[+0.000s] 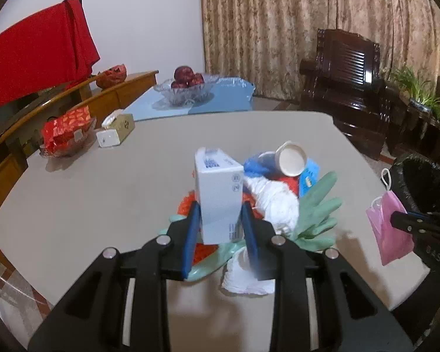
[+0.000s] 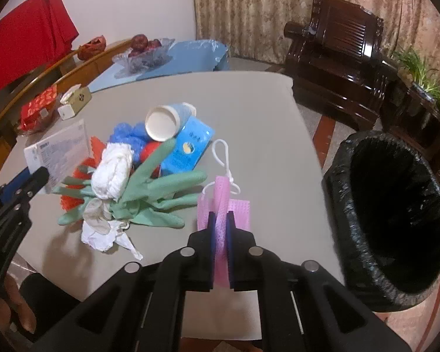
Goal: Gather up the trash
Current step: 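Grasp the white cotton-pad box with the left gripper and lift it, then carry the mask and box over the black bin and open both grippers, then move both grippers back over the trash pile, then grasp the white tissue with the right gripper while the left gripper grasps the paper cup, then carry both items over the black bin and open both grippers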
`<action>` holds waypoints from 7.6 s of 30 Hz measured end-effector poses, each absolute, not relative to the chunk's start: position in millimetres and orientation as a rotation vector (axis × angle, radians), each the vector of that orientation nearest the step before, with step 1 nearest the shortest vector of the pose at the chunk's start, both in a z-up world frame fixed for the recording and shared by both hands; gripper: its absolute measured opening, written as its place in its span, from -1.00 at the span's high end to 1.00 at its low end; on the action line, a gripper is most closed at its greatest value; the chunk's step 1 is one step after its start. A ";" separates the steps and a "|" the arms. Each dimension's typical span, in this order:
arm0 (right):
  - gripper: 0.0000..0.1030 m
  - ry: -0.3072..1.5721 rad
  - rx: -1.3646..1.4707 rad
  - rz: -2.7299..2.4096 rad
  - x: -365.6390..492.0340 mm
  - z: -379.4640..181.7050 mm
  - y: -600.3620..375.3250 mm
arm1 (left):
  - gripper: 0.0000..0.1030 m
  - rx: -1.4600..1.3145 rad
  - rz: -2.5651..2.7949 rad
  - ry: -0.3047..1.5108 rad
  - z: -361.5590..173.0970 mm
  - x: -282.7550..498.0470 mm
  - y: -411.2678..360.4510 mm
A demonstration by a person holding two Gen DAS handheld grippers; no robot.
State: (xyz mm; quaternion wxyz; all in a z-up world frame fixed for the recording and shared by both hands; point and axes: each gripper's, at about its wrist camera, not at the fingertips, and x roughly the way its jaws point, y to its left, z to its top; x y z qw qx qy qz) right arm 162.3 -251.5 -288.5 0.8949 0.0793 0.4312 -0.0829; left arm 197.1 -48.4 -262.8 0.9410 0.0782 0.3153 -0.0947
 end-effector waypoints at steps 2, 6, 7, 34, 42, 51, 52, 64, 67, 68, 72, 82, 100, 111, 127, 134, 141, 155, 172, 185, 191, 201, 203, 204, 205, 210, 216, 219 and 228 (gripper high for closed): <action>0.87 0.877 0.166 -0.179 159.2 -280.5 -254.0 | 0.45 0.164 -0.196 0.633 -255.0 192.6 -49.9; 0.87 0.853 0.166 -0.187 153.5 -269.2 -257.8 | 0.46 0.160 -0.207 0.623 -244.8 184.7 -51.2; 0.87 0.846 0.168 -0.189 151.6 -266.3 -258.8 | 0.46 0.159 -0.210 0.620 -242.9 182.8 -51.4; 0.87 0.726 0.233 -0.398 80.2 -204.9 -386.3 | 0.47 0.218 -0.559 0.520 -190.6 113.7 -205.7; 0.87 0.730 0.273 -0.479 56.9 -204.0 -457.5 | 0.47 0.243 -0.733 0.545 -200.5 101.2 -300.7; 0.87 0.830 0.353 -0.542 60.1 -250.6 -534.0 | 0.47 0.299 -0.862 0.682 -257.9 114.1 -388.7; 0.87 0.851 0.365 -0.544 62.0 -259.7 -541.7 | 0.47 0.309 -0.869 0.703 -266.2 117.7 -397.6; 0.27 1.055 0.444 -0.559 85.9 -341.9 -588.2 | 0.28 0.418 -0.885 0.887 -342.0 152.8 -461.0; 0.26 1.056 0.433 -0.570 81.8 -345.4 -588.7 | -0.06 0.407 -0.872 0.880 -341.6 154.5 -454.3; 0.26 1.058 0.439 -0.573 79.2 -346.5 -588.7 | -0.15 0.409 -0.866 0.871 -339.9 153.6 -449.4; 0.26 1.051 0.441 -0.588 73.1 -343.8 -587.2 | -0.28 0.406 -0.848 0.852 -328.2 150.8 -429.3; 0.26 0.901 0.347 -0.537 64.3 -270.5 -520.6 | -0.53 0.302 -0.704 0.771 -264.8 156.0 -317.5; 0.07 0.817 0.216 -0.176 125.4 -235.6 -297.0 | -0.74 0.114 -0.222 0.676 -216.3 185.9 -34.1; 0.07 0.845 0.189 -0.059 166.8 -265.1 -224.9 | -0.74 0.150 -0.174 0.687 -252.6 196.1 -3.2; 0.08 0.855 0.173 0.016 220.3 -288.1 -176.8 | -0.53 0.116 -0.170 0.706 -289.4 226.8 18.6; 0.20 0.891 0.137 0.061 244.1 -304.7 -149.3 | -0.53 0.097 -0.177 0.729 -301.5 233.2 25.2; 0.55 0.929 0.133 0.088 252.9 -314.6 -154.9 | -0.53 0.107 -0.204 0.734 -305.6 232.9 14.8; 0.60 0.826 0.211 0.008 218.8 -285.7 -222.8 | -0.53 0.125 -0.306 0.733 -304.9 219.9 -40.6; 0.59 0.801 0.299 -0.088 177.8 -283.2 -279.0 | 0.69 0.152 -0.406 0.864 -334.9 215.2 -76.0; 0.59 0.759 0.297 -0.093 162.9 -260.8 -280.9 | 0.92 0.084 -0.418 0.715 -271.5 188.5 -64.1; 0.59 0.751 0.300 -0.088 158.6 -257.4 -280.3 | 0.92 0.067 -0.414 0.697 -259.7 185.7 -60.6; 0.59 0.723 0.298 -0.097 149.8 -240.9 -289.6 | 0.93 0.082 -0.438 0.631 -224.7 184.2 -73.9; 0.60 0.716 0.293 -0.099 147.7 -236.3 -291.4 | 0.93 0.087 -0.441 0.621 -217.9 184.3 -81.6; 0.59 0.712 0.290 -0.100 146.4 -233.1 -293.5 | 0.93 0.088 -0.445 0.619 -216.2 184.3 -84.5; 0.59 0.709 0.288 -0.103 144.7 -230.5 -295.4 | 0.93 0.089 -0.452 0.616 -213.5 183.6 -89.3; 0.60 0.689 0.282 -0.134 135.0 -218.5 -310.6 | 0.93 0.109 -0.482 0.608 -207.3 179.3 -112.0; 0.60 0.665 0.279 -0.188 120.1 -205.5 -337.1 | 0.94 0.120 -0.545 0.605 -203.0 172.6 -148.3; 0.60 0.656 0.277 -0.217 110.4 -200.9 -351.5 | 0.94 0.129 -0.577 0.602 -200.8 168.1 -168.3; 0.60 0.640 0.286 -0.308 85.1 -193.6 -400.9 | 0.94 0.161 -0.668 0.583 -190.6 151.5 -226.5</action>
